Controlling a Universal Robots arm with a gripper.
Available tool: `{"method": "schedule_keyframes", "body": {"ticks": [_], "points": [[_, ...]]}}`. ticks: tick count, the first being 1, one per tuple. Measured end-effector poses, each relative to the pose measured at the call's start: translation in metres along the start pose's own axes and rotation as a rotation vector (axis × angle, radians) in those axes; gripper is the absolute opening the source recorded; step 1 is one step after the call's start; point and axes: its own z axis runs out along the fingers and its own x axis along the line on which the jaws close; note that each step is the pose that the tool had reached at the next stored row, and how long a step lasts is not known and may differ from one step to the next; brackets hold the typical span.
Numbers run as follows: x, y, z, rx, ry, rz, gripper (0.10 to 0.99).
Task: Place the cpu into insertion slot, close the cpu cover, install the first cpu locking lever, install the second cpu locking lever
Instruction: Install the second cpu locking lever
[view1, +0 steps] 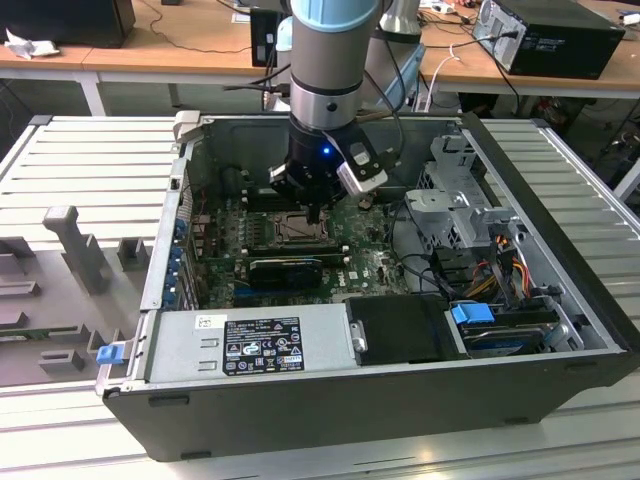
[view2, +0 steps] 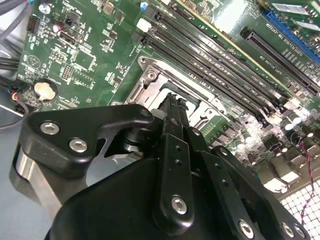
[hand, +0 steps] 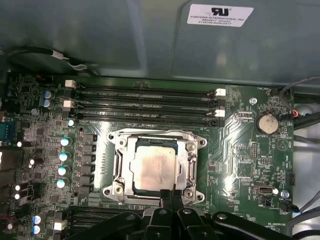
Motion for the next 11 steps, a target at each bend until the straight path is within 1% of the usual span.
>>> {"method": "schedule_keyframes", "body": {"ticks": [1,2,3,4,5,8,9,11], "points": [[0.0,-0.0006,0.002,-0.001,0.0038,0.0,0.106],[0.0001,-0.0016,0.003,-0.007,0.0049,0.0,0.106],[0.0002,-0.0033,0.0033,-0.027,0.0038,0.0,0.106],[0.0003,-0.005,0.0032,-0.041,0.0032,0.0,0.106],[0.0003,-0.0058,0.0032,-0.047,0.0029,0.0,0.106],[0.0003,-0.0063,0.0027,-0.048,0.0029,0.0,0.106],[0.0003,-0.0075,0.0026,-0.048,0.0028,0.0,0.106],[0.0008,-0.0131,0.0021,-0.05,0.0027,0.0,0.106]]}}
